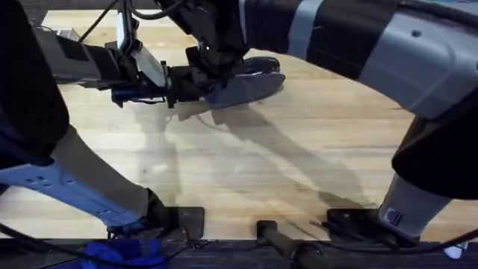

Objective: Unzip the bag, pick up the pens from the table one at a time and place them inside, then zip the bag closed.

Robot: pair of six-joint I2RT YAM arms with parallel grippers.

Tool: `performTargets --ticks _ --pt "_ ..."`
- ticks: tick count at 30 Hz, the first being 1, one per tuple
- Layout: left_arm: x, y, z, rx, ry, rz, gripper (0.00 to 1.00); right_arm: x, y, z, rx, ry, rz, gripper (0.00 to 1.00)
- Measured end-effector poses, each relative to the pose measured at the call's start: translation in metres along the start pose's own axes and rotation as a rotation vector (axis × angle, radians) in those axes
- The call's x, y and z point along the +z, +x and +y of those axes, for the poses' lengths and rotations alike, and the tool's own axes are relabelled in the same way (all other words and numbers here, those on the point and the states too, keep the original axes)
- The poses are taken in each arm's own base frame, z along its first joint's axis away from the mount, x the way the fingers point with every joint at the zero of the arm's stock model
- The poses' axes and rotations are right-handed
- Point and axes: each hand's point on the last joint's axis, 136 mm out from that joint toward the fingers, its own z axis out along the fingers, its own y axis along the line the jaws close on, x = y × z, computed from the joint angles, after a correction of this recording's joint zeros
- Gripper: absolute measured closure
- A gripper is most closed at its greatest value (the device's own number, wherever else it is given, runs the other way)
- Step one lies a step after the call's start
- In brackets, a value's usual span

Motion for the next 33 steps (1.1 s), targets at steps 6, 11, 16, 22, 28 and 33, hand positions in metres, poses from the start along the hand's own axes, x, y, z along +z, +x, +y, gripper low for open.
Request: performTargets --ticks 6,11,16,22,28,33 --pt "0.0 0.0 0.0 0.001 0.0 0.0 0.957 0.0 0.001 -0.001 -0.035 0.003 0.004 0.971" --pt "0.0 0.0 0.0 0.001 0.0 0.0 0.958 0.0 0.005 -0.006 -0.046 0.017 0.025 0.971" --pt "0.001 0.0 -0.001 -0.001 0.003 0.0 0.958 0.001 0.009 -0.018 -0.043 0.045 0.059 0.971" --pt "0.001 0.0 -0.001 0.0 0.003 0.001 0.958 0.001 0.002 -0.04 -0.004 0.066 0.075 0.971" --pt "0.001 0.001 -0.001 0.001 0.002 0.003 0.958 0.004 -0.004 -0.059 0.029 0.073 0.092 0.971" --pt "0.001 0.001 -0.001 0.001 0.002 0.004 0.959 0.005 -0.008 -0.07 0.043 0.07 0.101 0.971"
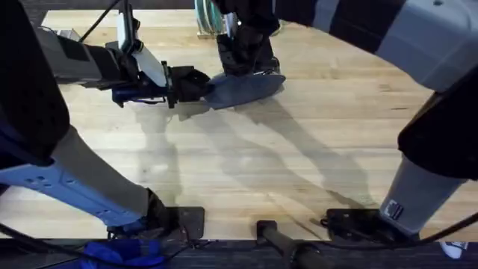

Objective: Unzip the bag, pick up the pens from the table one at a time and place them inside, then zip the bag closed.

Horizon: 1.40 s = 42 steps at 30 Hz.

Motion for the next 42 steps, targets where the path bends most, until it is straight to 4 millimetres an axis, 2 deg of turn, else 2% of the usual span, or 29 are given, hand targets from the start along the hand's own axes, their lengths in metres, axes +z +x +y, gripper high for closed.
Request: performTargets --ticks 12,21,42 --pt "0.001 0.0 0.0 0.0 0.002 0.0 0.959 0.002 -0.001 -0.009 -0.01 -0.023 0.026 0.971" --pt "0.001 0.0 0.0 0.001 0.002 0.0 0.959 0.005 -0.002 -0.04 0.05 -0.046 0.097 0.966" --pt "0.001 0.0 0.0 -0.012 0.002 0.0 0.959 0.011 -0.006 -0.048 0.052 -0.122 0.115 0.966"
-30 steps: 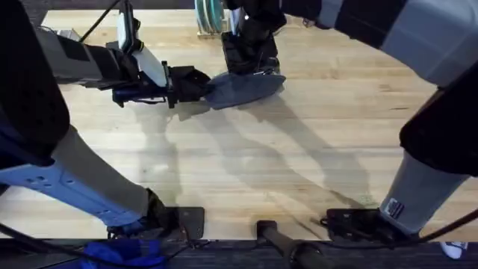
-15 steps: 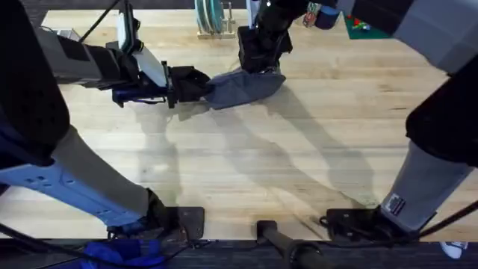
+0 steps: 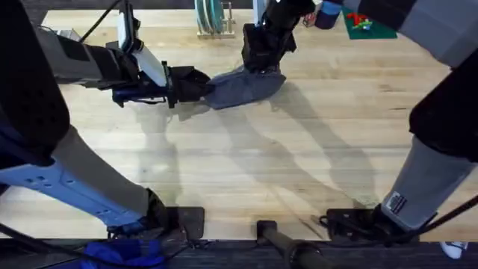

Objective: Unzip the bag, pick up the pens from the table one at a time and place them inside, then zip the bag closed.

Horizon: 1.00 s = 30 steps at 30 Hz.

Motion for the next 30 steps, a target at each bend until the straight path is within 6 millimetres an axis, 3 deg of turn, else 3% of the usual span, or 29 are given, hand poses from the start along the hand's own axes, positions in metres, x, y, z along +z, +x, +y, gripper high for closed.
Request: performTargets --ticks 13,29,30 --pt "0.002 0.0 -0.001 -0.008 0.005 0.001 0.959 0.016 0.003 -0.027 0.049 -0.026 0.033 0.967" --pt "0.002 0.0 -0.001 -0.02 0.005 0.001 0.959 0.009 -0.002 -0.058 0.097 -0.036 0.03 0.967" --pt "0.001 0.0 -0.001 -0.026 0.005 0.001 0.959 0.007 0.0 -0.066 0.114 -0.031 0.031 0.966"
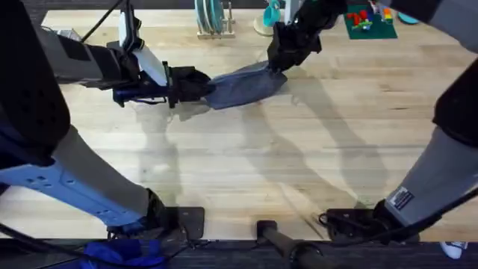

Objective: Unzip the bag, pick up the pens from the table one at a time and place them inside, then zip the bag closed.

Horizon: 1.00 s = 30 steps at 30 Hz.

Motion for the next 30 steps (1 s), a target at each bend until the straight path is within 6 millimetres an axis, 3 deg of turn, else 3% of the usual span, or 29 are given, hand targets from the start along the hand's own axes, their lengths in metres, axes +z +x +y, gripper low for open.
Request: performTargets --ticks 8,17,24,30 --pt "0.0 0.0 0.0 -0.009 0.0 0.0 0.959 -0.015 -0.002 -0.017 0.027 -0.022 -0.047 0.966" --pt "0.0 0.0 0.0 -0.027 0.001 0.0 0.959 -0.006 0.003 -0.035 0.072 -0.073 -0.039 0.967" --pt "0.0 0.0 0.0 -0.04 0.001 0.0 0.959 -0.006 0.002 -0.037 0.058 -0.088 -0.037 0.967" --pt "0.0 0.0 0.0 -0.046 0.002 0.0 0.959 -0.008 0.002 -0.053 0.082 -0.089 -0.031 0.967"
